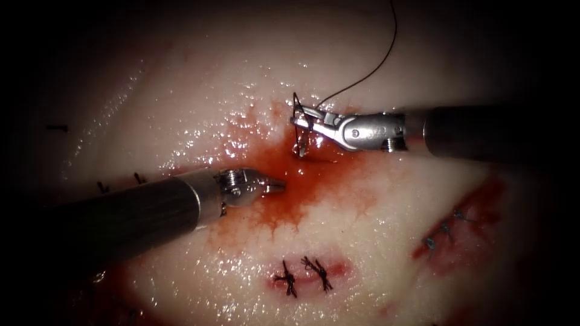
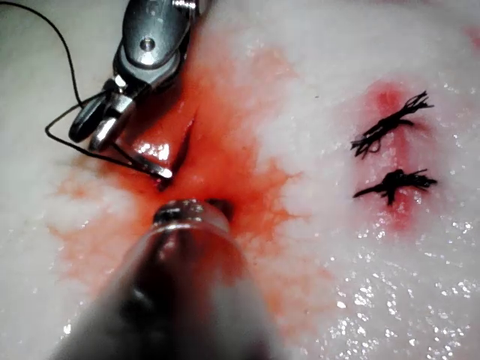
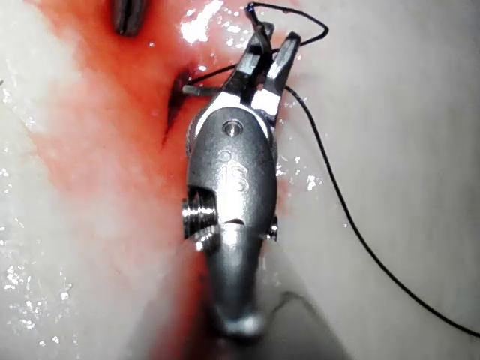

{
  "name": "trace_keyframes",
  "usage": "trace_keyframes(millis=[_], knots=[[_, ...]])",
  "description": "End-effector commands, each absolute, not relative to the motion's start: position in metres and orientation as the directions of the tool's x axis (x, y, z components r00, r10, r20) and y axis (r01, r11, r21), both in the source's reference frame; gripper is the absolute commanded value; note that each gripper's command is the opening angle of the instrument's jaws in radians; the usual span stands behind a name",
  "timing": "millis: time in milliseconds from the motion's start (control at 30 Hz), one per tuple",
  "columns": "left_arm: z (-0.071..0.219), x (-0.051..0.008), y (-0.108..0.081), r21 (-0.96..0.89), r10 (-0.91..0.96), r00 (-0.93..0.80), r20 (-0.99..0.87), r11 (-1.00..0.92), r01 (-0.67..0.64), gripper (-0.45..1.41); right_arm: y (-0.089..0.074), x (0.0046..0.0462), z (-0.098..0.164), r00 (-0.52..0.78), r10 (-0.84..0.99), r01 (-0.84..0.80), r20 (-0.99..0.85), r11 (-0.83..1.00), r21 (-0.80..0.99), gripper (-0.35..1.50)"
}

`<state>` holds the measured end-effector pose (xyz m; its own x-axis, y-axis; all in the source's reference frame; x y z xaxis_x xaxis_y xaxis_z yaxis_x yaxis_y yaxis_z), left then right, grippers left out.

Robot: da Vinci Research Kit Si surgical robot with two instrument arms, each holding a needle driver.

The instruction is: Wound Closure

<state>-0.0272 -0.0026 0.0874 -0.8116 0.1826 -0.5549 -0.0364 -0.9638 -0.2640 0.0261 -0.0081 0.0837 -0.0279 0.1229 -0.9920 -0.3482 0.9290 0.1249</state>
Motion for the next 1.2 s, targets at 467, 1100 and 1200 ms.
trace_keyframes(millis=[467,1100,1200], knots=[[0.0888,-0.0264,-0.0049,-0.257,0.163,-0.815,-0.556,-0.966,-0.019,0.09,-0.0079,0.0255,0.086,-0.024,0.322,-0.402,-0.947,0.864,0.304,-0.35],[0.0884,-0.0274,-0.0071,-0.268,0.163,-0.81,-0.563,-0.963,-0.008,0.07,-0.0087,0.0262,0.0859,-0.083,0.575,-0.463,-0.814,0.701,0.542,-0.35],[0.0884,-0.0273,-0.0071,-0.268,0.163,-0.81,-0.563,-0.963,-0.008,0.07,-0.0089,0.0261,0.086,-0.081,0.61,-0.474,-0.788,0.672,0.569,-0.35]])
